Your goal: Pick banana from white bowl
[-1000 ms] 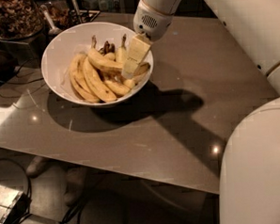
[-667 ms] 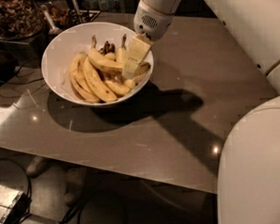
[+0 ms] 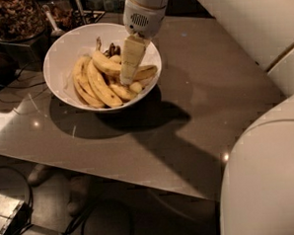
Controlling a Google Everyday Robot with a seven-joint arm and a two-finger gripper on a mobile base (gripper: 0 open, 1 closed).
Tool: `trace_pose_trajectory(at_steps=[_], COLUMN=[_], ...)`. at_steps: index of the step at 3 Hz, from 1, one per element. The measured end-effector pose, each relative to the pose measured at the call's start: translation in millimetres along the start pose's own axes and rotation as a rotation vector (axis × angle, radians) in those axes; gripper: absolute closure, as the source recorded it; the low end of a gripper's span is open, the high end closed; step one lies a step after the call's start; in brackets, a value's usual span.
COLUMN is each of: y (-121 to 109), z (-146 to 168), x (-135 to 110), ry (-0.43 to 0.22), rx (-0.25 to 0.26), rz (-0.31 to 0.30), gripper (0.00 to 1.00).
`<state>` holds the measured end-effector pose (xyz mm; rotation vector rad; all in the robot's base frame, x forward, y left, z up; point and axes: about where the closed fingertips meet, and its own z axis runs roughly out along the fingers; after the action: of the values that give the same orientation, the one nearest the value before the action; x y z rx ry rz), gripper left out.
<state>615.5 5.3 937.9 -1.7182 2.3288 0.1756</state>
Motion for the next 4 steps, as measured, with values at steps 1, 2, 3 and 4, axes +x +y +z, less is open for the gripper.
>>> trace_pose_trajectory(at_steps=[1, 2, 3, 4], y=[5, 6, 6, 4], z=[-12, -14, -8, 2], x=[-8, -15, -22, -24], ry=[0.034, 0.045, 0.055, 0.057], rx=[0.057, 0.067, 0.061, 0.037], rz=[-0.035, -0.065, -0.092, -0.101], gripper=[0.09, 0.16, 0.20, 0.24])
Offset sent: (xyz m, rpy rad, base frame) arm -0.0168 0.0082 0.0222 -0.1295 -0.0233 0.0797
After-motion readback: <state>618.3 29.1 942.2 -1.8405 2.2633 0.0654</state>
